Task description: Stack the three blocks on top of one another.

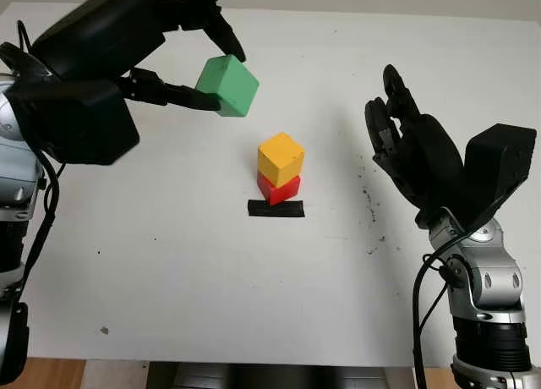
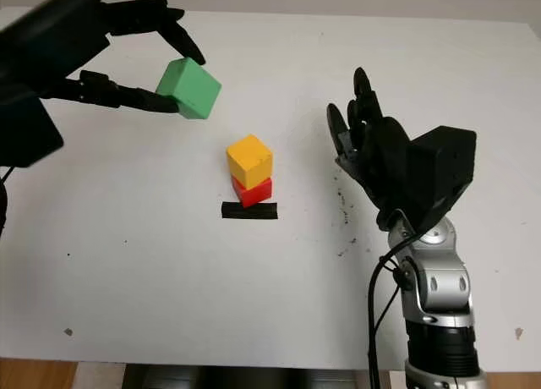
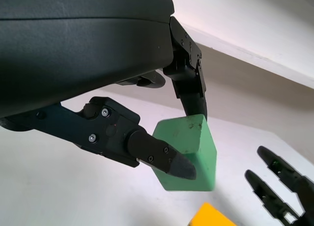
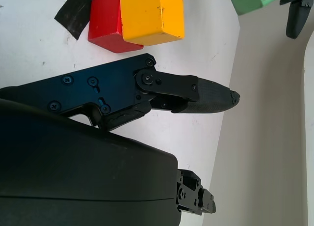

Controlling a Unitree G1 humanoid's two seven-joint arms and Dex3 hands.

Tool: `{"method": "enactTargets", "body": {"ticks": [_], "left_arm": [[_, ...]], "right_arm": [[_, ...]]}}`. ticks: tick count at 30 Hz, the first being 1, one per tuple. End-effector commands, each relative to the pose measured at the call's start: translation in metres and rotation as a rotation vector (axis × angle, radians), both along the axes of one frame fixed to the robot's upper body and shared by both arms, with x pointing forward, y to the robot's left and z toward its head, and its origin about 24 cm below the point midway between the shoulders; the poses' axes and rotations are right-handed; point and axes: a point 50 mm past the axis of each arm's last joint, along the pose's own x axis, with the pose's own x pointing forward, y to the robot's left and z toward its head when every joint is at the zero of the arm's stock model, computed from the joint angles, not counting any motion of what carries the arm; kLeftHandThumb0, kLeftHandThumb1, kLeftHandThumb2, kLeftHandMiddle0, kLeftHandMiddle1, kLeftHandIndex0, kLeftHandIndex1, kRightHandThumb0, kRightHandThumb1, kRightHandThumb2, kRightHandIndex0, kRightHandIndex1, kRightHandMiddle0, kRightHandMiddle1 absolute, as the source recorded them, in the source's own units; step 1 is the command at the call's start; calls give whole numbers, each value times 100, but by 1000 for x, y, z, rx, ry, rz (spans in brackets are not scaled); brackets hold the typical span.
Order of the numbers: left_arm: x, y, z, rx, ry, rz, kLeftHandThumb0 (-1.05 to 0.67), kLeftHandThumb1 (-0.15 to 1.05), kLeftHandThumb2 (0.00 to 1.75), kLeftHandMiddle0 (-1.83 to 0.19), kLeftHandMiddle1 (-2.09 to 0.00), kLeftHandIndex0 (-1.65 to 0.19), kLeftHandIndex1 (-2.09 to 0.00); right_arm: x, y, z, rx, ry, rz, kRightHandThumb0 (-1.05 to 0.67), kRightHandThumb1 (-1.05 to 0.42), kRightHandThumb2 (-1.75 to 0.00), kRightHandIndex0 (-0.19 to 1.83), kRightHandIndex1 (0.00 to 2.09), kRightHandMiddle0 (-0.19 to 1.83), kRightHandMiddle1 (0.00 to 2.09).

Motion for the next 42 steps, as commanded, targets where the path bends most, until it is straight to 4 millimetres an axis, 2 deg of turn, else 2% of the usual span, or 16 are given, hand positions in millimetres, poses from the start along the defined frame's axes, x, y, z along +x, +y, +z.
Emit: {"method": "enactTargets", "body": {"ticks": [1, 9, 14, 22, 30, 42], "left_arm": [[2, -1, 10, -69, 1, -44, -38, 102, 5, -32, -5, -54, -94], [19, -5, -3, -196, 119, -145, -38, 103, 5, -26, -5, -48, -114], [24, -13, -17, -228, 223, -205, -41, 104, 6, -23, -5, -44, -128], [33, -26, -29, -250, 300, -255, -47, 105, 6, -21, -5, -40, -143], [38, -36, -36, -141, 300, -235, -50, 104, 9, -20, -5, -37, -154], [35, -43, -36, -16, 216, -204, -50, 105, 13, -18, -5, -34, -148]], "right_arm": [[-1, -2, -2, -6, -5, 0, -64, -105, -53, -19, 0, -19, 0], [0, -1, -4, 7, 8, -11, -66, -105, -51, -19, 0, -19, 0], [0, -1, -6, 9, 12, -12, -64, -105, -52, -19, 0, -19, 0], [-1, -2, -8, 3, 5, -6, -64, -105, -53, -19, 0, -19, 0], [-1, -1, -8, -12, 4, -7, -66, -105, -53, -19, 0, -19, 0], [0, 1, -9, 3, 5, -17, -66, -105, -53, -19, 0, -19, 0]]}}
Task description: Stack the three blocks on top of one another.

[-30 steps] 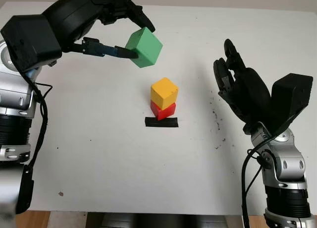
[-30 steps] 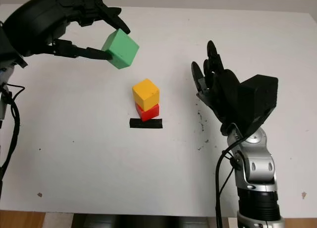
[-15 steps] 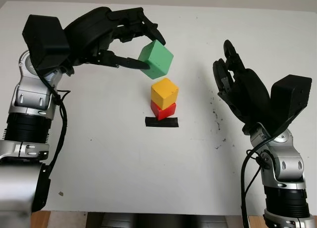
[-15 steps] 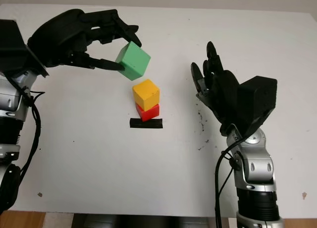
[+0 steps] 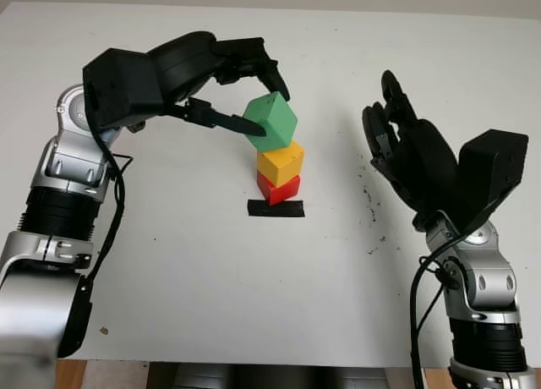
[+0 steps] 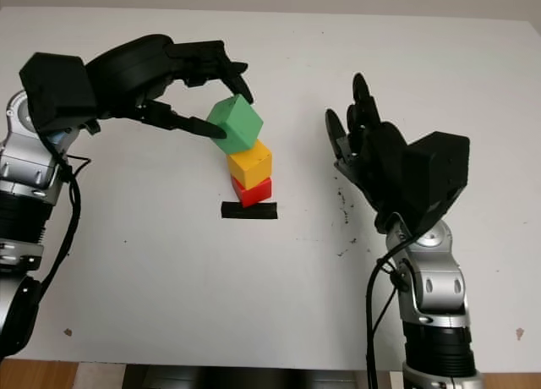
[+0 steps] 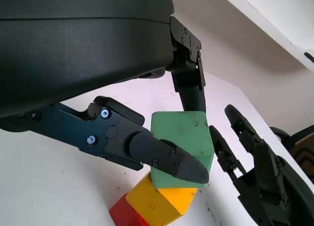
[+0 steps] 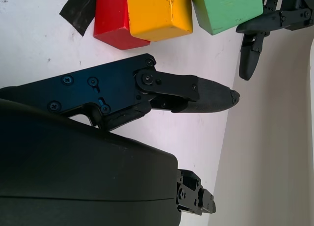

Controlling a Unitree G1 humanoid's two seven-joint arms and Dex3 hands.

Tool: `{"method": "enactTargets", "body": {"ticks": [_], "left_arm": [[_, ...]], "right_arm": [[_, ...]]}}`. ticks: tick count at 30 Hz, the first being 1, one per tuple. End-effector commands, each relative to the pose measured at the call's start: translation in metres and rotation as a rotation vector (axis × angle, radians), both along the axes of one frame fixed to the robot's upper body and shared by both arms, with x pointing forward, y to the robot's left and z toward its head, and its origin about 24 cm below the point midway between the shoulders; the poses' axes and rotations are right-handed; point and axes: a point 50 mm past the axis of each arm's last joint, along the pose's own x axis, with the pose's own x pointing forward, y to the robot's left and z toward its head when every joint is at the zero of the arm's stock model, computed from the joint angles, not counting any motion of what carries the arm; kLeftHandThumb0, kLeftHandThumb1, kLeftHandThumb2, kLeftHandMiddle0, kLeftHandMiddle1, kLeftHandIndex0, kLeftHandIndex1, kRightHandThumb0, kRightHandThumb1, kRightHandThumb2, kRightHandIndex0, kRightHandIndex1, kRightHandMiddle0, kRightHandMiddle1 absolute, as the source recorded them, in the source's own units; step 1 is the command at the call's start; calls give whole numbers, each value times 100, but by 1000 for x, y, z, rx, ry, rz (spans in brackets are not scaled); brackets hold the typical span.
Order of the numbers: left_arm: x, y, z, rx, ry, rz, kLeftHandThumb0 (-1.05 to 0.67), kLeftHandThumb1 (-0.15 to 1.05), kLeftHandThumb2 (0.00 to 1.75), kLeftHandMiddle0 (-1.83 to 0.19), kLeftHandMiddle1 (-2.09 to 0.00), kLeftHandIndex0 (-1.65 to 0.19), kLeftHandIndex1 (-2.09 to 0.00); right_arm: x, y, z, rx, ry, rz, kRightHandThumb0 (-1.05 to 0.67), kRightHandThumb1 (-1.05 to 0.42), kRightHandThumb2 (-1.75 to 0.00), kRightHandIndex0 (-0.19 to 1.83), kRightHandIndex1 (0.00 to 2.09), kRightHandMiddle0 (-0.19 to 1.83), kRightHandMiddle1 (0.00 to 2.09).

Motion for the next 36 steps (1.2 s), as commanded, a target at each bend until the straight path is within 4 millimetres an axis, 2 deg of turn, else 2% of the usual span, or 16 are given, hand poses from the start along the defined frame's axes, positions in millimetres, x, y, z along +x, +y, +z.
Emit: {"method": "enactTargets", "body": {"ticks": [1, 15, 20, 29, 36], "left_arm": [[-1, -3, 9, 22, -38, -11, -50, 105, 14, -17, -5, -33, -149], [-2, -7, 8, 50, -37, -44, -49, 105, 15, -15, -5, -31, -151], [-5, -10, 7, 99, -12, -62, -55, 105, 13, -14, -5, -38, -142], [-9, -14, 6, 74, 29, -90, -59, 105, 9, -13, -5, -31, -137], [-13, -17, 7, 54, 45, -111, -60, 105, 9, -9, -5, -30, -106]], "right_arm": [[-1, 0, -2, 8, -3, -2, -67, -105, -52, -19, 0, -19, 0], [-2, 1, -3, 17, 2, -3, -65, -105, -53, -19, 0, -19, 0], [-2, 1, -4, 21, 2, -13, -66, -105, -52, -19, 0, -19, 0], [-2, 2, -4, 26, 10, -16, -66, -105, -52, -19, 0, -19, 0], [-2, 2, -4, 17, 15, -5, -67, -105, -53, -19, 0, -19, 0]]}}
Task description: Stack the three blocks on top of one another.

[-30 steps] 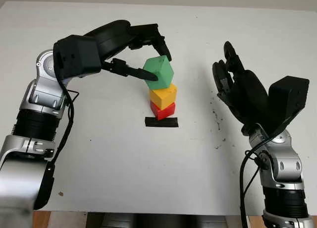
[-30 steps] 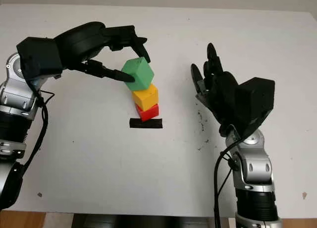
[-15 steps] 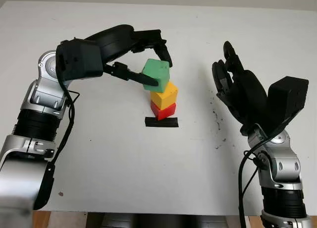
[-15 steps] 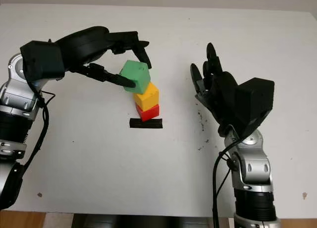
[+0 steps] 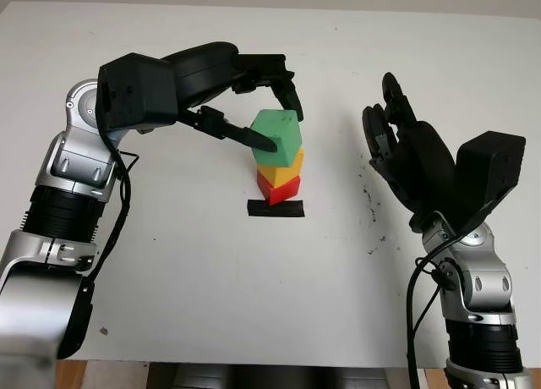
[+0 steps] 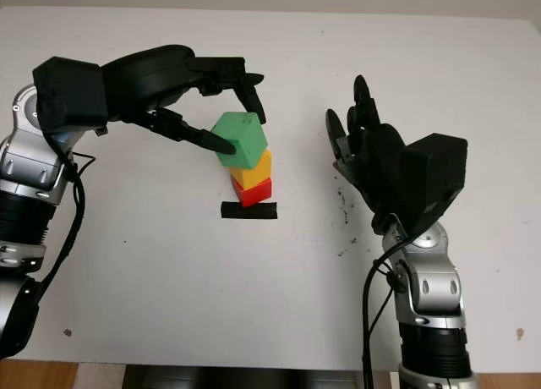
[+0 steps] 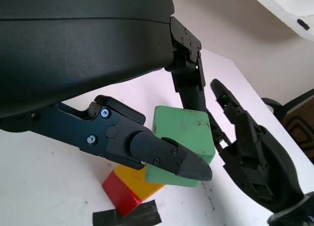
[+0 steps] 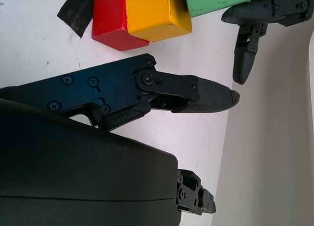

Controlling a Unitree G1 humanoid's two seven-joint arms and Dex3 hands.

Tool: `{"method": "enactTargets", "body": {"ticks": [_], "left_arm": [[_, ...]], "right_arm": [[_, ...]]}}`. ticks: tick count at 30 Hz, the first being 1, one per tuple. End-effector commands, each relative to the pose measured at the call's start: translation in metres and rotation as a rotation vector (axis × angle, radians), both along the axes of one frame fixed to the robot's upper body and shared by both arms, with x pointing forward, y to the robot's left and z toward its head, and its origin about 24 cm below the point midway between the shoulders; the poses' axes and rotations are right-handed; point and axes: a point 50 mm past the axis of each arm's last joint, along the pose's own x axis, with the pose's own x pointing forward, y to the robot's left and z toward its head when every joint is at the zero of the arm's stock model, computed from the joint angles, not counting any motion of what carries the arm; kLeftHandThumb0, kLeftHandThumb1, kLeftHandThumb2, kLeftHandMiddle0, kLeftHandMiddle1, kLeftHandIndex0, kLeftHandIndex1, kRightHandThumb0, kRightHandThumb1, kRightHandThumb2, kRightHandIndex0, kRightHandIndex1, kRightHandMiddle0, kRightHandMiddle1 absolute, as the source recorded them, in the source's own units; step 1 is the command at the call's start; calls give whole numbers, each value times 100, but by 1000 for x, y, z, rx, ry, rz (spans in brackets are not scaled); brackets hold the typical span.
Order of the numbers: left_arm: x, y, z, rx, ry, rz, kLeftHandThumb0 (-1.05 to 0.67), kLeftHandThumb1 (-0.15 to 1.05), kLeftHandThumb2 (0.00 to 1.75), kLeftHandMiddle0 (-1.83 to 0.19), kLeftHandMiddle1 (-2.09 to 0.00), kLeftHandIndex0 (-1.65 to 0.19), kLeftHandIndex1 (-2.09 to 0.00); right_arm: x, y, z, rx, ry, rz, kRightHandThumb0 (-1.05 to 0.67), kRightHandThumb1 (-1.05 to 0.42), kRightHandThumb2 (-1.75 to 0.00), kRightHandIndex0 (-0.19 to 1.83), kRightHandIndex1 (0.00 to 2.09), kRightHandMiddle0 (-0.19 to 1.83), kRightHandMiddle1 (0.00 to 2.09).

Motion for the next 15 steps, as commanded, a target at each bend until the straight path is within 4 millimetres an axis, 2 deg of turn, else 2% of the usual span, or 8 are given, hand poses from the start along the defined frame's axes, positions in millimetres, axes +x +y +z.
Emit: {"method": "enactTargets", "body": {"ticks": [1, 10, 13, 15], "left_arm": [[-3, -2, 2, -4, -11, -19, -60, 105, 9, -8, -5, -30, -103], [-3, -4, 2, -19, -32, -5, -58, 105, 9, 0, -5, -23, -62], [-2, -4, 2, -11, -40, 3, -57, 105, 8, 4, -5, -27, -35], [-2, -4, 2, -4, -55, 5, -56, 105, 8, 6, -5, -27, -27]], "right_arm": [[-2, 0, -2, -2, 8, 0, -67, -105, -53, -19, 0, -19, 0], [-2, 0, -3, 9, 9, 4, -67, -105, -52, -19, 0, -19, 0], [-2, 0, -3, 5, 15, 1, -68, -105, -52, -19, 0, -19, 0], [-2, 0, -3, 3, 13, 3, -68, -105, -52, -19, 0, -19, 0]]}}
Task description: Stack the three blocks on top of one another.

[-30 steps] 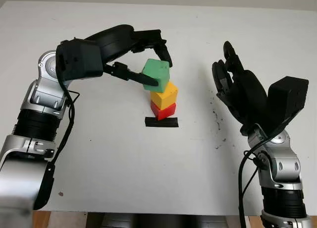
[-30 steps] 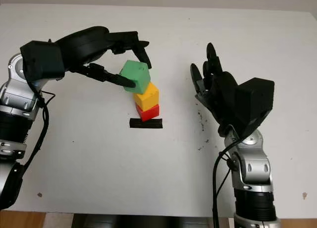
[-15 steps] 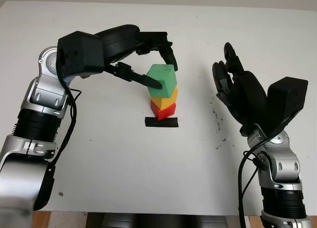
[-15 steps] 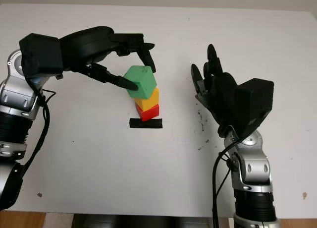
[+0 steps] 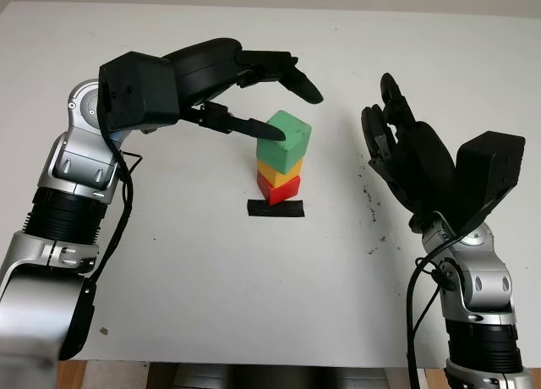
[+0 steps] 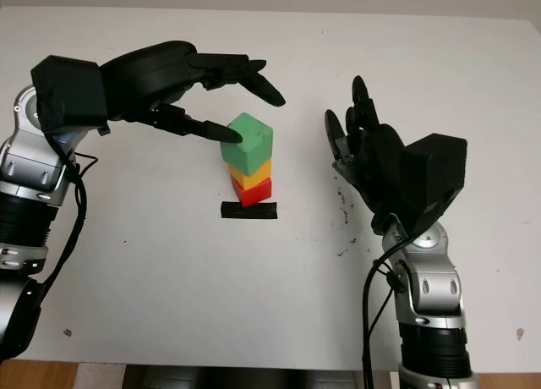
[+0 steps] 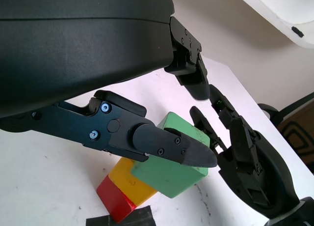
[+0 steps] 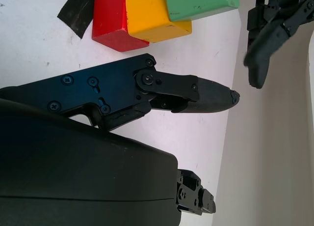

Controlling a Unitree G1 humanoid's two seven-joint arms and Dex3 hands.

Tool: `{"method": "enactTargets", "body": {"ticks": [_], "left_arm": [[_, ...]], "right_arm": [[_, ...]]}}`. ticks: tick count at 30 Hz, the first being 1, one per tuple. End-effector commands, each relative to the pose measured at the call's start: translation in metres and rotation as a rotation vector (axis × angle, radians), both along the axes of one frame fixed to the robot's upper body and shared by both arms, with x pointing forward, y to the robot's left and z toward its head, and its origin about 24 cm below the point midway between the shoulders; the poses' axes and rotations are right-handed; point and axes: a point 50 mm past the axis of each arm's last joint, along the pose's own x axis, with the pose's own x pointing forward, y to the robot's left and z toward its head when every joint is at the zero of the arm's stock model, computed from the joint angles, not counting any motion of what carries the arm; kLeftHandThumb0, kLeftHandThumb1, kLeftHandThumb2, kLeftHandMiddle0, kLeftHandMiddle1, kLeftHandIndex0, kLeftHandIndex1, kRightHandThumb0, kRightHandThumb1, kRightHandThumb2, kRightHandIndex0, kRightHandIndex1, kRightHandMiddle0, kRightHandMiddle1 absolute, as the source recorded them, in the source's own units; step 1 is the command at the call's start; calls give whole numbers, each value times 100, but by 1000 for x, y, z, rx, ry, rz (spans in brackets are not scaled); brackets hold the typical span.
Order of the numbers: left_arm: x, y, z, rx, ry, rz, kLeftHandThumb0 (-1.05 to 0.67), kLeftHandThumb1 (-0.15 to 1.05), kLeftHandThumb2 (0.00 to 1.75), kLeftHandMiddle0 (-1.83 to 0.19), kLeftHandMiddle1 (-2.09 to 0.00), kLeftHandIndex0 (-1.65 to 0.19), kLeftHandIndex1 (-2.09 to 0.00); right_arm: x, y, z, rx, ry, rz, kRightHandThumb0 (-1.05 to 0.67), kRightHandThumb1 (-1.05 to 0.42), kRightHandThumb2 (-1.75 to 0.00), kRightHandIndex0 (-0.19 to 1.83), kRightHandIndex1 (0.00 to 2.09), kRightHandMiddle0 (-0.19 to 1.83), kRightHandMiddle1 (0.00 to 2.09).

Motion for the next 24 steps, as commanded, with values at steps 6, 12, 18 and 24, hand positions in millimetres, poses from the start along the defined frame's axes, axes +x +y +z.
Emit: {"method": "enactTargets", "body": {"ticks": [6, 12, 18, 24], "left_arm": [[-2, -2, 0, 23, -54, -5, -54, 105, 7, 6, -5, -24, -20], [-2, 3, 2, -15, -40, -2, -58, 105, 8, 10, -4, -13, -11], [-3, 19, 4, -328, -19, 17, -76, 105, 33, 18, -2, 12, -2], [-3, 41, -15, -815, 58, 104, -76, 105, 52, 19, -1, 19, -1]], "right_arm": [[-1, 0, -3, -5, 6, 3, -67, -105, -53, -19, 0, -19, 0], [-1, 0, -3, -8, 13, 9, -68, -105, -53, -19, 0, -19, 0], [-1, 2, -5, 1, 7, 23, -68, -105, -53, -19, 0, -19, 0], [-2, 3, -8, 13, 5, 17, -66, -105, -53, -19, 0, -19, 0]]}}
